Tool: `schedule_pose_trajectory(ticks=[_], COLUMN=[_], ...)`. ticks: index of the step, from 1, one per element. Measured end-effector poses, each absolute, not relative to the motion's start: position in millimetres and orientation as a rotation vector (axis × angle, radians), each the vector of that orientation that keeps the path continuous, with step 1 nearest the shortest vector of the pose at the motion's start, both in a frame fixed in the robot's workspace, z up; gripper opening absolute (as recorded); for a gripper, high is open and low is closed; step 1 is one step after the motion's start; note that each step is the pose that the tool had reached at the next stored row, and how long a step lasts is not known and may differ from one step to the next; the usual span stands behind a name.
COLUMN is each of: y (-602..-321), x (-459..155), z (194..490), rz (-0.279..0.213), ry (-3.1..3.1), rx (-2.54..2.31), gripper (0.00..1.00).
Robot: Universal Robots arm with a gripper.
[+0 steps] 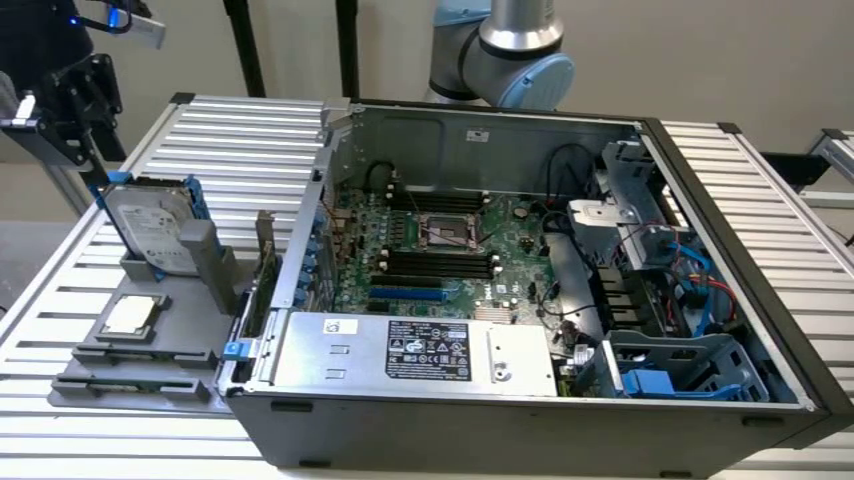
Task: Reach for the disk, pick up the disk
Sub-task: 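Reach for the disk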
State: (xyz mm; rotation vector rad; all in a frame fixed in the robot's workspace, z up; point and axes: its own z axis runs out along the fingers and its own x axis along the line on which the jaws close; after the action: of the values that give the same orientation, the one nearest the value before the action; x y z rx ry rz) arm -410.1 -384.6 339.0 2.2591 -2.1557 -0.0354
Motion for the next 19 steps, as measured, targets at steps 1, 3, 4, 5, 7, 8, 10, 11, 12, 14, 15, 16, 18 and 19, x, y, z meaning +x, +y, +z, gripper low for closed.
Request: schedule_pose_trajectory(ticks=[1, 3, 4, 5, 7, 8, 10, 11, 12, 14, 15, 16, 18, 19], y=[-385, -384, -384, -384, -384, -384, -384, -384, -384, -384, -384, -383, -384, -384], x=[-410, -410, -410, -410, -410, -410, -410, -410, -410, -410, -410, -410, -410, -410], z=[338, 336, 335, 334, 332, 331, 329, 327, 326, 322, 320, 318, 315, 313], rz=[-0.035, -0.036, -0.036, -0.036, -0.035, -0.033, -0.031, -0.030, -0.029, -0.029, -0.030, -0.030, -0.030, -0.030], ry=[-2.162, -2.174, -2.177, -2.179, -2.180, -2.180, -2.182, -2.182, -2.183, -2.184, -2.185, -2.185, -2.186, -2.187], rx=[2.253, 2.241, 2.238, 2.237, 2.237, 2.238, 2.239, 2.240, 2.241, 2.242, 2.242, 2.243, 2.244, 2.245], gripper=[0.48, 0.48, 0.48, 0.48, 0.48, 0.48, 0.48, 0.48, 0.48, 0.48, 0.48, 0.48, 0.48, 0.48])
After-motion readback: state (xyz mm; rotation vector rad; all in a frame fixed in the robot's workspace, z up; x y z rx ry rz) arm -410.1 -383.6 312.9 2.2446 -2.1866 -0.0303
